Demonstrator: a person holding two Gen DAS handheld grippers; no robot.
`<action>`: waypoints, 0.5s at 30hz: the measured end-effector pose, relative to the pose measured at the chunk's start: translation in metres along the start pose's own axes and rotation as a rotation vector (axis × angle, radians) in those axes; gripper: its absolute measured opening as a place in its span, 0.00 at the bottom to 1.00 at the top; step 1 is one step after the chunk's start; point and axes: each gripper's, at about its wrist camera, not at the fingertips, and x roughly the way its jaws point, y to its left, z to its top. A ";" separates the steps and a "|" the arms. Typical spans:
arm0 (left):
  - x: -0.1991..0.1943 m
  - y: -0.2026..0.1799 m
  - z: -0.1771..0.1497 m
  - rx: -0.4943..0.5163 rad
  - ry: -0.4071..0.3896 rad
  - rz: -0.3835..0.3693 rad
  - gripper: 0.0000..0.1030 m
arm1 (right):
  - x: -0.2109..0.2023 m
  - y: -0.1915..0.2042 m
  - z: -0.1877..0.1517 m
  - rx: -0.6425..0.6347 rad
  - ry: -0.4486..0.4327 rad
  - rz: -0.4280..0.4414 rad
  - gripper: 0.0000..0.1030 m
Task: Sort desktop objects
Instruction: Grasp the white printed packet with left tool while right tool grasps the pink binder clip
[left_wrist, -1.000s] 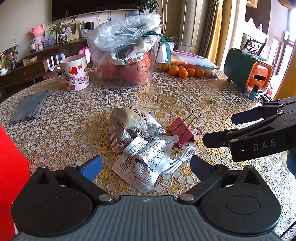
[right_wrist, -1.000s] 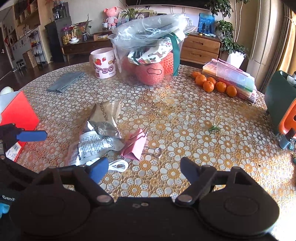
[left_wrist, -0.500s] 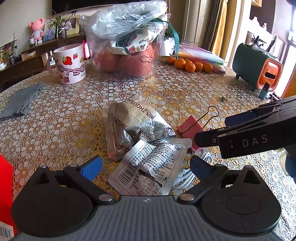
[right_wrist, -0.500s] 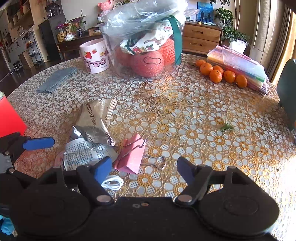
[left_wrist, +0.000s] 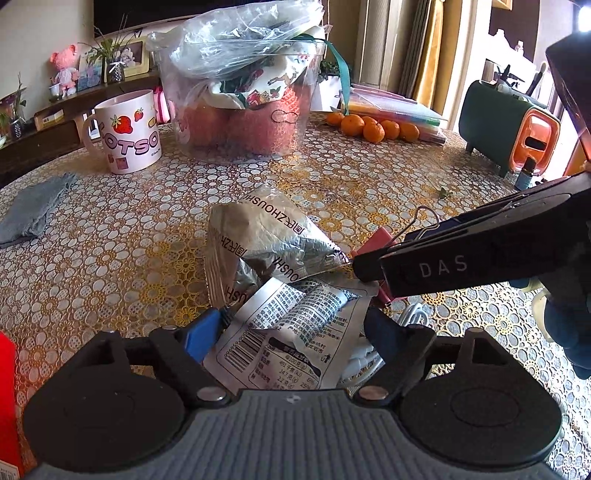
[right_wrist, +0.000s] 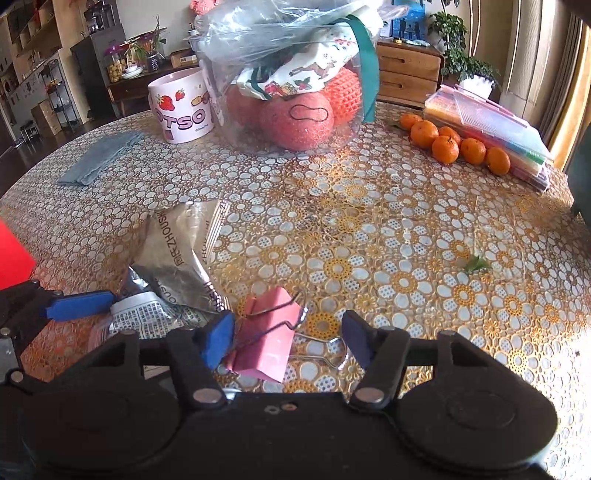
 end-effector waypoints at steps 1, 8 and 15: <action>-0.001 -0.001 0.000 0.004 -0.002 -0.004 0.78 | 0.000 0.000 0.000 0.000 -0.003 0.008 0.49; -0.005 -0.005 -0.002 0.016 -0.004 -0.009 0.69 | -0.005 0.002 -0.001 0.025 -0.016 0.040 0.28; -0.013 -0.004 -0.002 0.003 -0.023 -0.003 0.68 | -0.014 -0.003 -0.007 0.062 -0.028 0.027 0.23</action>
